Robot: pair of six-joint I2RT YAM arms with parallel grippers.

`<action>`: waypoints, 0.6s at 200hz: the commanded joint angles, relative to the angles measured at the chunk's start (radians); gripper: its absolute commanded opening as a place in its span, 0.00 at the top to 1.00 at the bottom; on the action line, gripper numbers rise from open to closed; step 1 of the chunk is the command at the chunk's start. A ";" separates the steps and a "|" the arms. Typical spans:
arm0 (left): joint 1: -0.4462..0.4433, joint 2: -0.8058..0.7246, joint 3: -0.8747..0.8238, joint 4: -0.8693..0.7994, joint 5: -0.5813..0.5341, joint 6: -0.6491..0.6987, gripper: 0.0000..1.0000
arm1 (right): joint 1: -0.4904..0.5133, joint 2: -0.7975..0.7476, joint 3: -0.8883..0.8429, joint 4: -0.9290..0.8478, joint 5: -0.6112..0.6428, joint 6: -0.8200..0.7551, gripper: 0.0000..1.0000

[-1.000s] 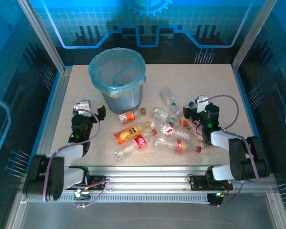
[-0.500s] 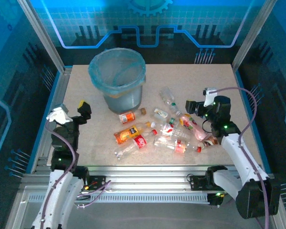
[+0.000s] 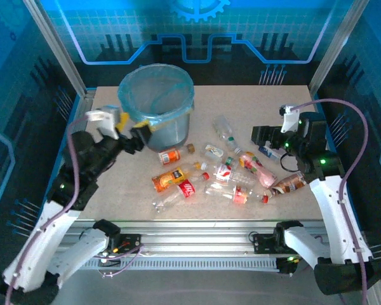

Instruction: Put the plastic bottles in the bin

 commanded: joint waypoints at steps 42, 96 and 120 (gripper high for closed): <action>-0.431 0.339 0.185 -0.112 -0.046 0.317 0.19 | -0.006 -0.068 0.088 -0.316 0.003 0.057 0.03; -0.630 0.634 0.227 -0.126 0.101 0.342 0.17 | -0.006 -0.156 0.219 -0.574 0.236 0.070 0.08; -0.691 0.792 0.314 -0.182 0.107 0.374 0.17 | -0.009 -0.097 0.295 -0.733 0.309 0.068 0.08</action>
